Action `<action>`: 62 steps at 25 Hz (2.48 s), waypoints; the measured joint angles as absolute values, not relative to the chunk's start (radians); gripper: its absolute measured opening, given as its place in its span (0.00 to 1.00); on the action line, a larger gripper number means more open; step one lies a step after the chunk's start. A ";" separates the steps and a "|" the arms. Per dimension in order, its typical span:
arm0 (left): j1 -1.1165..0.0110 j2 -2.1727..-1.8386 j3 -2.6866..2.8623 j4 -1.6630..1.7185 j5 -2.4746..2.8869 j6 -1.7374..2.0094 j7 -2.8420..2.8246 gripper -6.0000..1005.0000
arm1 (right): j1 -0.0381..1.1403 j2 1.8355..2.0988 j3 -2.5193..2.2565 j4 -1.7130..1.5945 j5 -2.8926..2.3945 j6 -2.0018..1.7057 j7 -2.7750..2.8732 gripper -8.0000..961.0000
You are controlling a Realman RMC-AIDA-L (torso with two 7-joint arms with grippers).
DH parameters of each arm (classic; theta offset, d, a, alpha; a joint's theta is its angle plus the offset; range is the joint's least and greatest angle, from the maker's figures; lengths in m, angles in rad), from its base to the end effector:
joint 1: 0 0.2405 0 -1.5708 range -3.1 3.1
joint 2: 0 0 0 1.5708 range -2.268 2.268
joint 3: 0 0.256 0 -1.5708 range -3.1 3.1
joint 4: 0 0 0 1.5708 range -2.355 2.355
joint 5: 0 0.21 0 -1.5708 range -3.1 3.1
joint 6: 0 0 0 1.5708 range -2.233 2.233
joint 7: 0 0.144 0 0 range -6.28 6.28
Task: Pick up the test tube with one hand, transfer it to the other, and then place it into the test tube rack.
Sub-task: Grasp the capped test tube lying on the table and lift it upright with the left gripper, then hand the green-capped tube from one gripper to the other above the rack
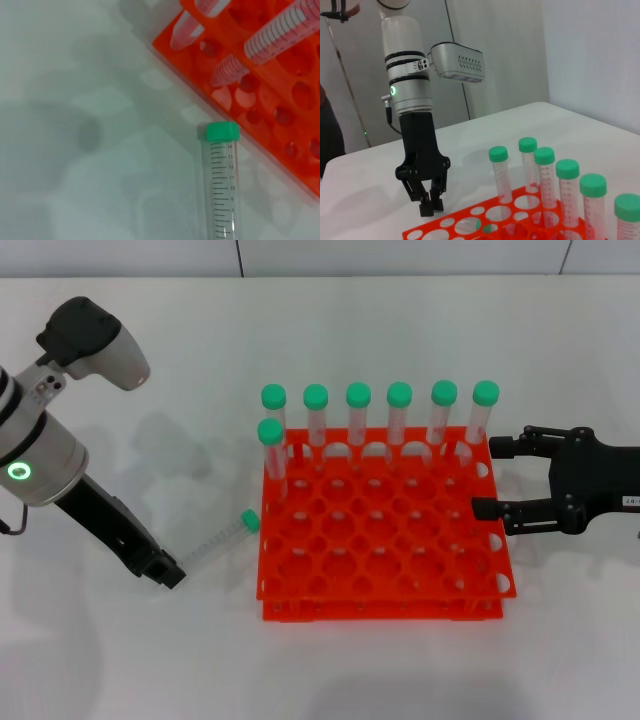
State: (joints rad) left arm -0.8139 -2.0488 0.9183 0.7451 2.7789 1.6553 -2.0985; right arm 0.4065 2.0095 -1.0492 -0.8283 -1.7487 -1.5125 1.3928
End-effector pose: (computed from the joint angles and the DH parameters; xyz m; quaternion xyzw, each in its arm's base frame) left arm -0.2512 0.3521 -0.0028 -0.9116 -0.3532 0.2103 0.0078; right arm 0.2542 0.3218 0.0148 -0.9584 0.1428 0.2135 0.1247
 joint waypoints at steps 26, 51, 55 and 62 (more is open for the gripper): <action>-0.765 -2.028 0.921 0.774 2.656 1.655 -2.075 0.19 | 0.403 2.009 -1.037 -0.828 -1.745 -1.512 1.393 0.89; -0.461 -2.007 0.661 1.055 2.218 1.661 -1.932 0.19 | 0.396 2.009 -1.037 -0.834 -1.709 -1.512 1.396 0.89; -0.472 -2.006 0.649 1.052 2.138 1.643 -1.886 0.19 | 0.393 2.009 -1.037 -0.836 -1.706 -1.509 1.394 0.89; -0.527 -2.031 0.655 1.019 2.026 1.605 -1.805 0.19 | 0.399 2.007 -1.029 -0.838 -1.699 -1.504 1.392 0.89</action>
